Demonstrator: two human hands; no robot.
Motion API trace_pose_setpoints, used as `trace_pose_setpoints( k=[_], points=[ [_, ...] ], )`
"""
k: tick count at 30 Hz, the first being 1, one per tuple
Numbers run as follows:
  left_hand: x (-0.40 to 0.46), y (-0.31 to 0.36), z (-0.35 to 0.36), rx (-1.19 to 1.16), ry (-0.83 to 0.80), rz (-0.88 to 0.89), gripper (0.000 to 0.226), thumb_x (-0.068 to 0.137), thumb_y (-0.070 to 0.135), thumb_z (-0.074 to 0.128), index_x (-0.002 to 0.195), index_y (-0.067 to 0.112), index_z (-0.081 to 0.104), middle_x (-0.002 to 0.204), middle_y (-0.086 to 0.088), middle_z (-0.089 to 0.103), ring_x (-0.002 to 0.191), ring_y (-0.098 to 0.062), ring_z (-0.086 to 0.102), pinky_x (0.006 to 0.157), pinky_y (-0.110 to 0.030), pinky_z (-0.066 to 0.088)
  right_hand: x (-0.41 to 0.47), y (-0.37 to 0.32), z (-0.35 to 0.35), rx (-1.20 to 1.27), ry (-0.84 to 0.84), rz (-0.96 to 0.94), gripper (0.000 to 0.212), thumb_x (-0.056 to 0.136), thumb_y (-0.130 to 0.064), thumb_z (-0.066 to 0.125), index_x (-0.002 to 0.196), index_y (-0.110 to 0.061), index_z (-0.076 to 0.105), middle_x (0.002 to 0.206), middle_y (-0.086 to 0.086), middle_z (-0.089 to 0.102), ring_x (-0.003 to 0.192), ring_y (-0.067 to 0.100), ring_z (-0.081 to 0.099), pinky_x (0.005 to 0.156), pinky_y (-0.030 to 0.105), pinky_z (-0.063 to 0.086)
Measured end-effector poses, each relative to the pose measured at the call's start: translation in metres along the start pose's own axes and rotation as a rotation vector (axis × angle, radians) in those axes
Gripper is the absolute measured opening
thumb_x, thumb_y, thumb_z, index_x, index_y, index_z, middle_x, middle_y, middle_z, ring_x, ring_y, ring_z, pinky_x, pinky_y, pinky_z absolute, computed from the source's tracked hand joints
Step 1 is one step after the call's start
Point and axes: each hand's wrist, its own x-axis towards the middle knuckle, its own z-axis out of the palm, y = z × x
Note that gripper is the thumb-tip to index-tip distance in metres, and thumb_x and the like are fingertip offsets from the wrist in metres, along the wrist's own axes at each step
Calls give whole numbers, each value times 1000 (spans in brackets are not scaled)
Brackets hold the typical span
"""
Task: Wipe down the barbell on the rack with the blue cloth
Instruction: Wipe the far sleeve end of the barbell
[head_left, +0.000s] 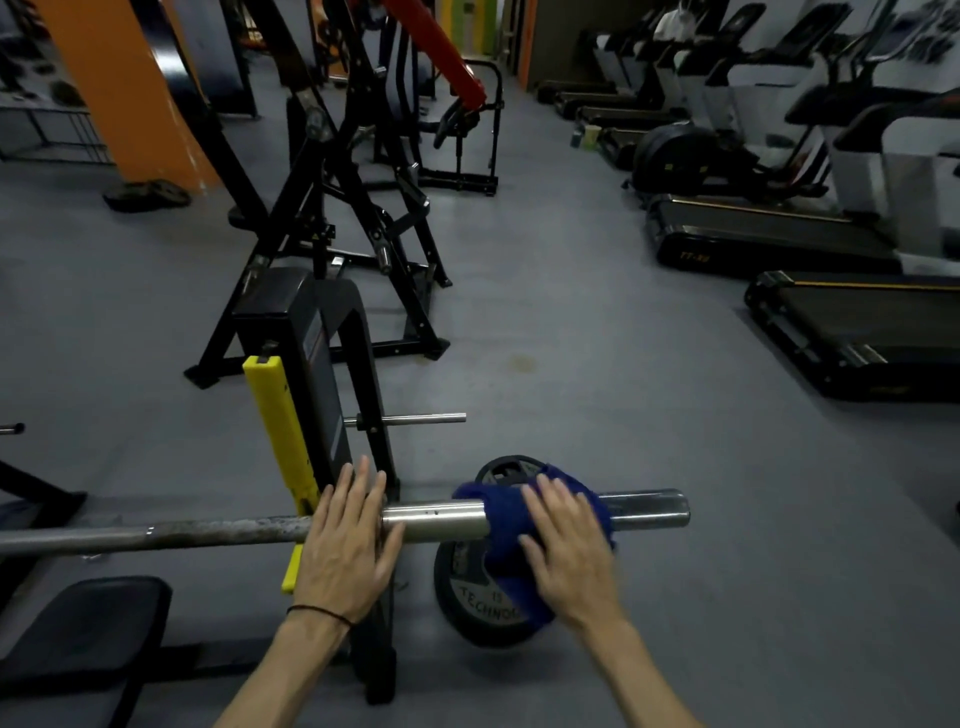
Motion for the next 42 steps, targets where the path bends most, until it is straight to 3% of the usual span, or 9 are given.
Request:
trace_pose_setpoints(
  k=[6, 12, 18, 21, 24, 28, 31, 37, 42],
  points=[
    [1, 3, 3, 18, 12, -7, 69, 99, 48, 35, 152, 5, 40, 164, -15, 28, 152, -31, 24, 125, -42, 12, 9, 13, -10, 52, 187, 690, 61, 105, -45, 30, 145, -4, 50, 157, 20, 42, 152, 35, 25, 123, 59, 16],
    [2, 2, 3, 18, -5, 17, 70, 98, 48, 34, 151, 2, 41, 162, -17, 32, 151, -32, 26, 123, -47, 19, -11, 2, -9, 9, -46, -23, 61, 106, -48, 37, 156, -13, 37, 165, 6, 30, 154, 24, 23, 127, 44, 13],
    [17, 5, 3, 10, -74, -47, 78, 99, 56, 27, 146, -2, 48, 154, -21, 44, 148, -36, 33, 122, -49, 26, 5, -5, -14, 87, 151, 686, 68, 105, -52, 25, 147, -3, 48, 159, 14, 38, 154, 31, 21, 125, 55, 12],
    [46, 4, -4, -1, -128, -94, 91, 95, 66, 10, 152, 2, 41, 158, -19, 39, 150, -34, 28, 123, -46, 24, 19, -94, 3, 196, 54, 348, 65, 105, -52, 33, 150, -6, 44, 160, 11, 38, 154, 26, 21, 127, 45, 5],
    [63, 6, -15, -17, -110, -79, 92, 93, 68, 6, 155, 7, 35, 162, -15, 31, 152, -31, 25, 124, -44, 21, 12, -69, 0, 84, -93, -25, 66, 106, -55, 35, 154, -11, 40, 161, 7, 37, 153, 21, 25, 127, 41, 13],
    [42, -8, -21, -16, -58, 28, 83, 101, 63, 14, 150, 4, 44, 157, -17, 40, 147, -33, 35, 120, -46, 31, -1, 28, -20, -23, 88, 392, 69, 106, -54, 26, 143, -4, 54, 152, 15, 49, 145, 31, 39, 123, 51, 23],
    [27, -13, -15, -12, -70, 69, 79, 103, 61, 16, 149, 4, 46, 157, -17, 40, 147, -32, 36, 121, -44, 28, 15, -10, -10, 57, 189, 745, 69, 104, -50, 28, 141, 2, 53, 155, 18, 45, 151, 33, 27, 125, 55, 15],
    [21, -6, -6, -62, -79, 81, 79, 104, 60, 14, 149, 3, 44, 158, -15, 38, 146, -31, 37, 120, -41, 25, 3, -54, 1, 72, -65, -61, 62, 105, -48, 42, 156, -14, 38, 164, 3, 33, 154, 20, 23, 127, 41, 14],
    [17, -6, -7, -86, -64, 43, 78, 104, 60, 15, 149, 4, 45, 157, -16, 40, 145, -31, 38, 121, -42, 22, -7, 49, -17, -19, 166, 486, 69, 107, -52, 24, 142, -1, 54, 153, 17, 48, 146, 34, 38, 119, 57, 27]
  ],
)
